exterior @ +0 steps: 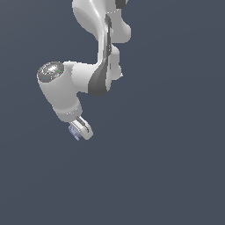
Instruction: Pick up the object and move it to a goal position.
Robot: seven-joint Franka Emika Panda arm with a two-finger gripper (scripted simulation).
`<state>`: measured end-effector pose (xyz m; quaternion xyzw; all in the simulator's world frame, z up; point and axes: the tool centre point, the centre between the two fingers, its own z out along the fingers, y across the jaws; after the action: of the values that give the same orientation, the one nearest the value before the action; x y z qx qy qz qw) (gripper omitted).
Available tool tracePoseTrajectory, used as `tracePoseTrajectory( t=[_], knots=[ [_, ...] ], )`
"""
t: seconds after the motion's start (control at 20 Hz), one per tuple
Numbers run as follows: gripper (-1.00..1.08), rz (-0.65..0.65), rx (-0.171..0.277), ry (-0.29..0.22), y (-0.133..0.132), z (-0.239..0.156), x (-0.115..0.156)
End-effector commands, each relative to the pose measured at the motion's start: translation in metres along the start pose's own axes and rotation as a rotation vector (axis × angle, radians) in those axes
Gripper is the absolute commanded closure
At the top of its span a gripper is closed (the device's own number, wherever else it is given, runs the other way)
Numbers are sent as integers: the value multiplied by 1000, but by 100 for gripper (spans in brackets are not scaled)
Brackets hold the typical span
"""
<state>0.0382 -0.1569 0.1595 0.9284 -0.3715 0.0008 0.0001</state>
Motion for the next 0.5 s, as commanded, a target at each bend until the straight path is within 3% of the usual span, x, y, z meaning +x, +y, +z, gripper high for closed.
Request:
tracePoseTrajectory(
  t=[0.0,0.45],
  knots=[
    [108,-1,-1,-1,4,-11,11],
    [108,-1,-1,-1,9,-27,29]
  ],
)
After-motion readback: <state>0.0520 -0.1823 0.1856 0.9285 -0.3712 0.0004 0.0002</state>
